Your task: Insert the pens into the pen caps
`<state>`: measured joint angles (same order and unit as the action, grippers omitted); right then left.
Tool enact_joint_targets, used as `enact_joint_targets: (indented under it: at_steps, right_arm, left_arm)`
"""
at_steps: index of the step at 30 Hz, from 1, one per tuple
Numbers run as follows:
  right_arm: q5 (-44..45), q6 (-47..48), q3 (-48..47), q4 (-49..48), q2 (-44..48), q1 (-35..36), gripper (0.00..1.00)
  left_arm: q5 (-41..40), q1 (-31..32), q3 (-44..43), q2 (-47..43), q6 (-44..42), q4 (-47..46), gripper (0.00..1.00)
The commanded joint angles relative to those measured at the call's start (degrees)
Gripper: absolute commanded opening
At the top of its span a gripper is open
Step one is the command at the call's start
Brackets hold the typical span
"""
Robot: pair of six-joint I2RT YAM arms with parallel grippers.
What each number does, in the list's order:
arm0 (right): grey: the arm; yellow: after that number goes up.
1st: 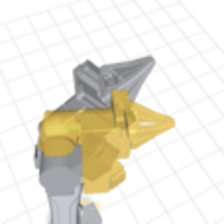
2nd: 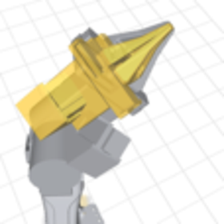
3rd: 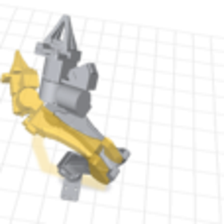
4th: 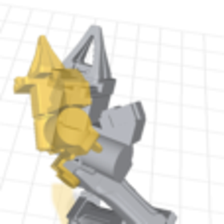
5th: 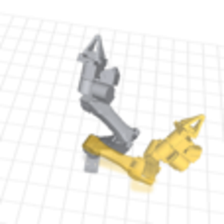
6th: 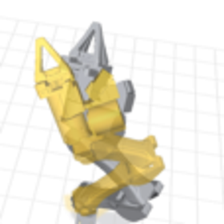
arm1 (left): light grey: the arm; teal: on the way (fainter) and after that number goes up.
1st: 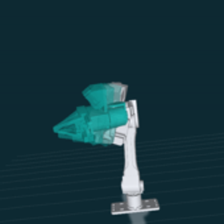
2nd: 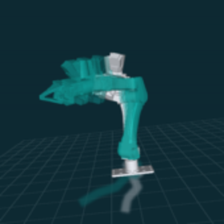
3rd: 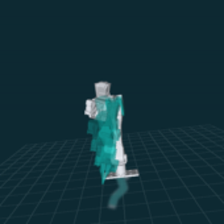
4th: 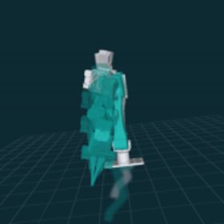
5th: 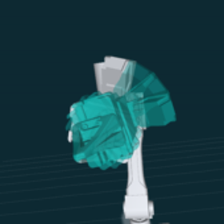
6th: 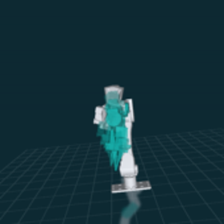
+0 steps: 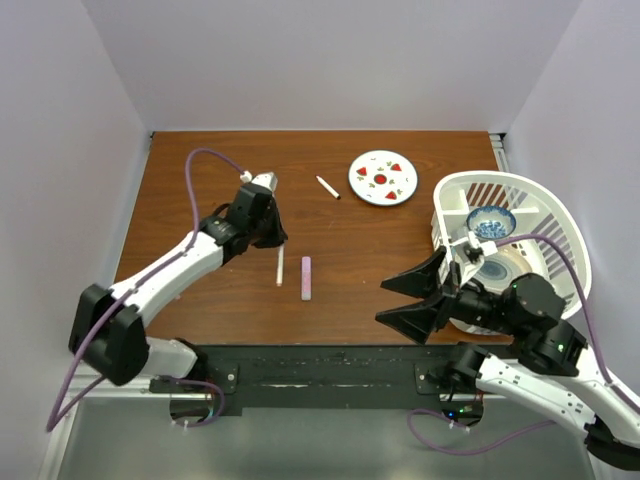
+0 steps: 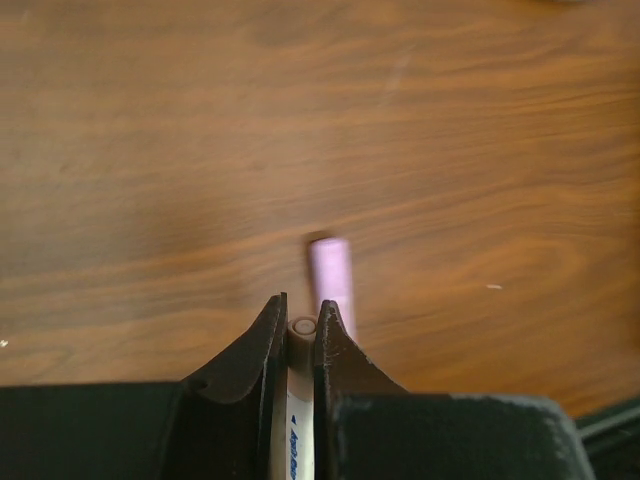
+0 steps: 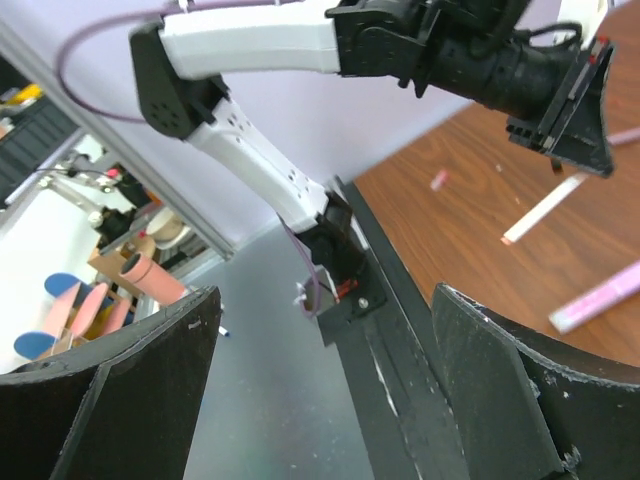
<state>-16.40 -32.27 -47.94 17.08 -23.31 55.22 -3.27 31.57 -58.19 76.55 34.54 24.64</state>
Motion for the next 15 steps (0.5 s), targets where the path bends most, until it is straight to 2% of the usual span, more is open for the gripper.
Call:
enact_joint_targets:
  at_steps: [1, 8, 15]
  right_arm:
    - [2.9, -1.7, 1.2, 0.9, -1.9, 0.1, 0.89]
    - [4.2, -1.4, 1.1, 1.5, -2.3, 0.1, 0.9]
    - [9.5, -0.6, 0.5, 5.2, -2.6, 0.1, 0.9]
  left_arm:
    - [-1.6, -2.0, 2.8, 4.8, -0.8, -5.1, 0.0]
    - [0.5, -2.7, 3.3, 15.5, 2.2, -7.4, 0.0]
    - [0.0, -2.7, 6.2, 17.0, 5.9, -8.9, 0.11]
